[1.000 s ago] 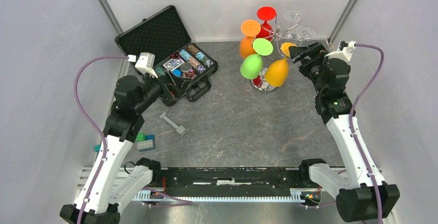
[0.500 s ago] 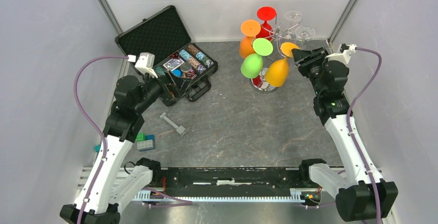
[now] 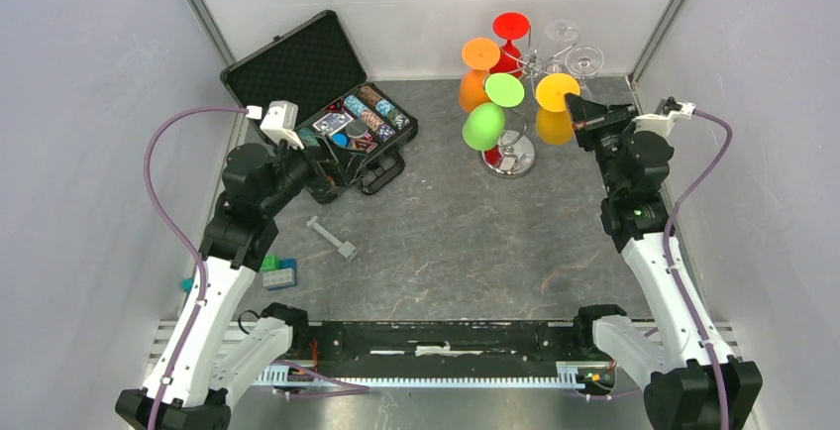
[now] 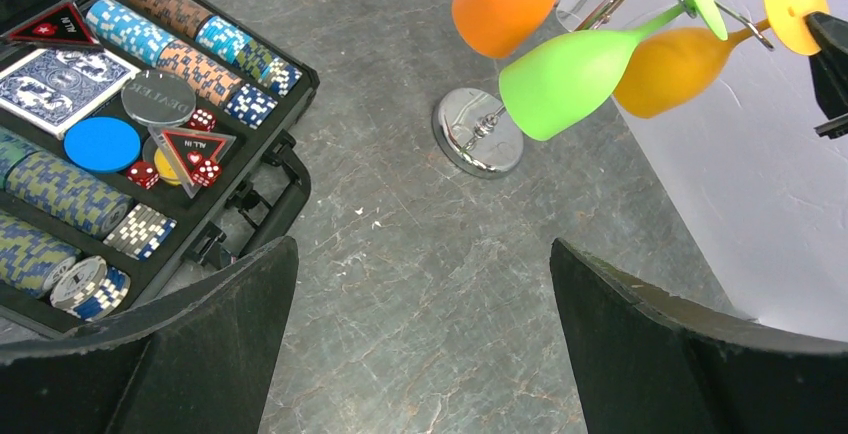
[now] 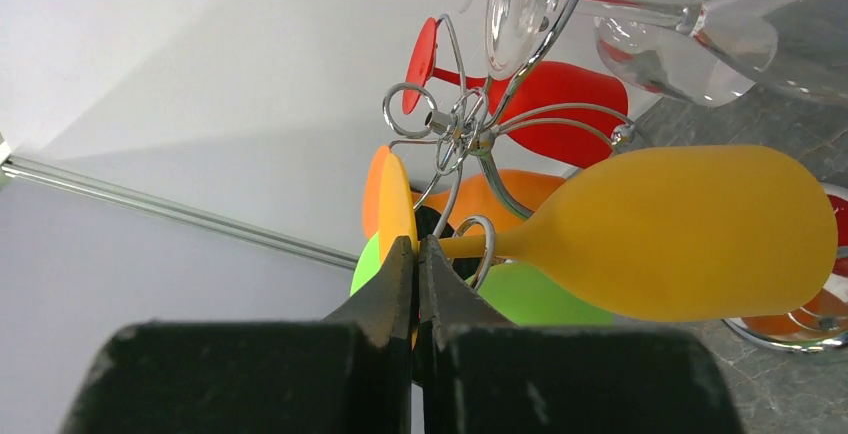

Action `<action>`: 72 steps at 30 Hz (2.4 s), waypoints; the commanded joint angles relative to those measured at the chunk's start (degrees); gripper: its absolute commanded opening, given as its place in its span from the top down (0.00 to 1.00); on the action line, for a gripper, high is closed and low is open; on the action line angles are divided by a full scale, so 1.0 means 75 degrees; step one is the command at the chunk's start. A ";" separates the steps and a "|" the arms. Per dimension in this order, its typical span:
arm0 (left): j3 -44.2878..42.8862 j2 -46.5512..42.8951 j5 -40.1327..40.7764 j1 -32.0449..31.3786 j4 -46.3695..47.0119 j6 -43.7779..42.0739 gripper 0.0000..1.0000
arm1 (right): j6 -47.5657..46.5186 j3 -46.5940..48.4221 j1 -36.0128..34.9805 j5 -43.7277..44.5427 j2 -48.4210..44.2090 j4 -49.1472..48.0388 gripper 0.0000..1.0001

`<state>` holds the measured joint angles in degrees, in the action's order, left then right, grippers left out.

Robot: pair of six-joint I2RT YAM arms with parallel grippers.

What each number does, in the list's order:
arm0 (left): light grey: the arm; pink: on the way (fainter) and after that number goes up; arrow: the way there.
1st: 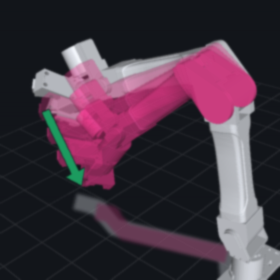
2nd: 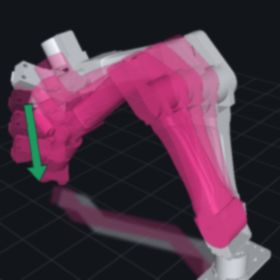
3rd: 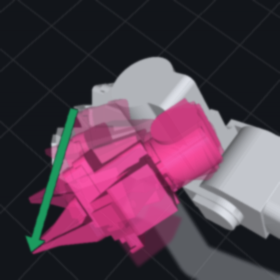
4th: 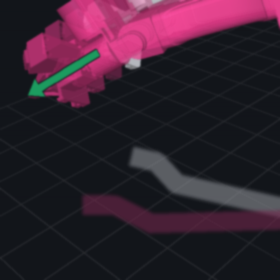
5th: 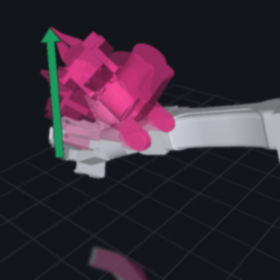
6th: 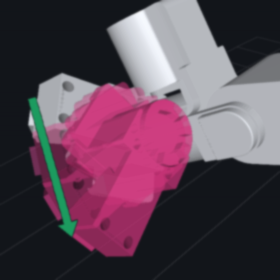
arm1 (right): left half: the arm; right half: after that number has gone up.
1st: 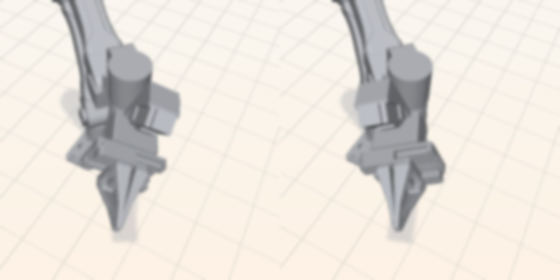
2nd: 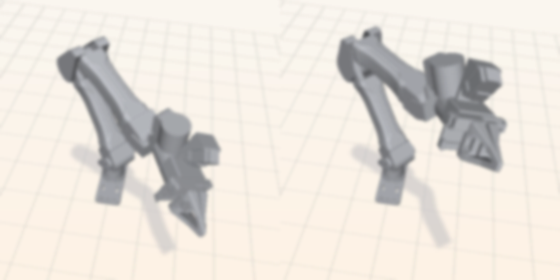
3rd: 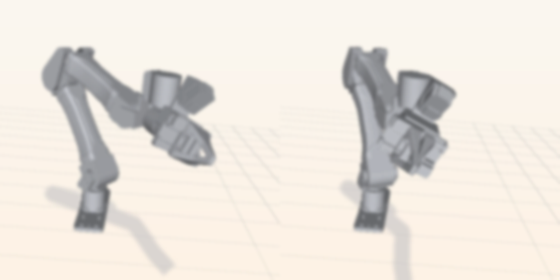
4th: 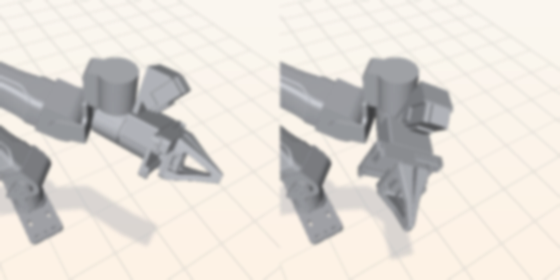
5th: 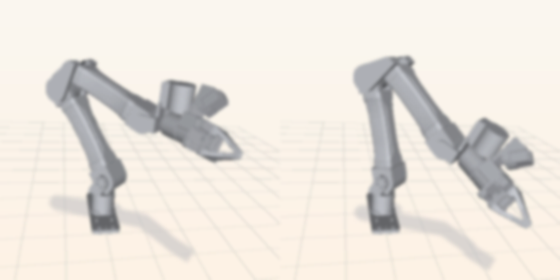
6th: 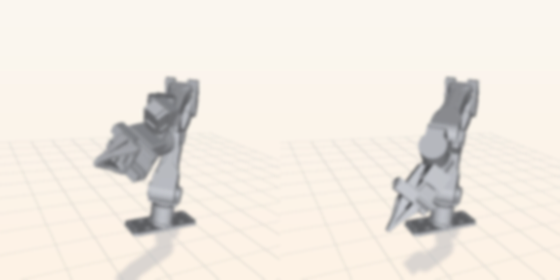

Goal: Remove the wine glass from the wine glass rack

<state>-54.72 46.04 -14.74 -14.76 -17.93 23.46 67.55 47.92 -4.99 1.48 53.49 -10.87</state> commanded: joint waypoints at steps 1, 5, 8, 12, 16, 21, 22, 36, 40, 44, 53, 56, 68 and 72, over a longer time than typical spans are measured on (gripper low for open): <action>-0.0099 0.0010 0.0192 -0.0012 -0.0070 -0.0244 0.00 | 0.0429 0.0009 0.0041 0.0068 -0.0145 -0.0079 1.00; -0.0099 0.0025 0.0230 -0.0012 -0.0079 -0.0244 0.00 | 0.0645 -0.0015 0.0033 -0.0160 -0.0205 0.0029 1.00; -0.0099 0.0034 0.0266 -0.0012 -0.0093 -0.0235 0.00 | 0.0777 -0.0023 0.0033 -0.0422 -0.0227 0.0064 1.00; -0.0099 0.0049 0.0289 -0.0012 -0.0105 -0.0211 0.00 | 0.0913 -0.0020 0.0033 -0.0730 -0.0264 0.0025 1.00; -0.0099 0.0072 0.0301 -0.0013 -0.0105 -0.0196 0.00 | 0.1089 -0.0073 0.0032 -0.1079 -0.0261 -0.0108 1.00; -0.0087 0.0084 0.0317 -0.0012 -0.0105 -0.0168 0.00 | 0.1133 -0.0095 0.0023 -0.1148 -0.0161 -0.0276 1.00; -0.0087 0.0084 0.0324 -0.0012 -0.0105 -0.0171 0.00 | 0.1153 -0.0068 0.0022 -0.1207 -0.0111 -0.0315 1.00; -0.0075 0.0106 0.0366 -0.0012 -0.0111 -0.0156 0.00 | 0.1113 0.0313 0.0011 -0.0617 0.0658 -0.0512 1.00; -0.0084 0.0107 0.0400 -0.0019 -0.0128 -0.0182 0.00 | 0.1225 0.0317 0.0010 -0.0326 0.0747 -0.0547 1.00; -0.0076 0.0084 0.0464 -0.0018 -0.0152 -0.0201 0.00 | 0.1340 0.0241 0.0010 0.0265 0.0674 -0.0571 1.00; -0.0075 0.0026 0.0527 -0.0009 -0.0152 -0.0211 0.00 | 0.1241 0.0121 0.0013 0.1460 0.0327 -0.0613 1.00; -0.0064 -0.0016 0.0548 -0.0012 -0.0149 -0.0219 0.00 | 0.1351 0.0002 0.0010 0.1492 0.0182 -0.0493 1.00; 0.0474 -0.0568 -0.0180 -0.0012 0.0651 -0.0343 0.00 | 0.1512 -0.1128 0.0010 0.1332 -0.1646 0.0330 1.00; 0.0577 -0.0599 -0.1190 -0.0023 0.0992 -0.0314 0.00 | 0.1343 -0.1256 0.0015 0.0974 -0.2512 0.1295 1.00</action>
<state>-51.07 42.33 -15.38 -14.76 -16.32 23.35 78.17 38.94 -5.08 10.48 39.90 -6.79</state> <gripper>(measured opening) 0.993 0.012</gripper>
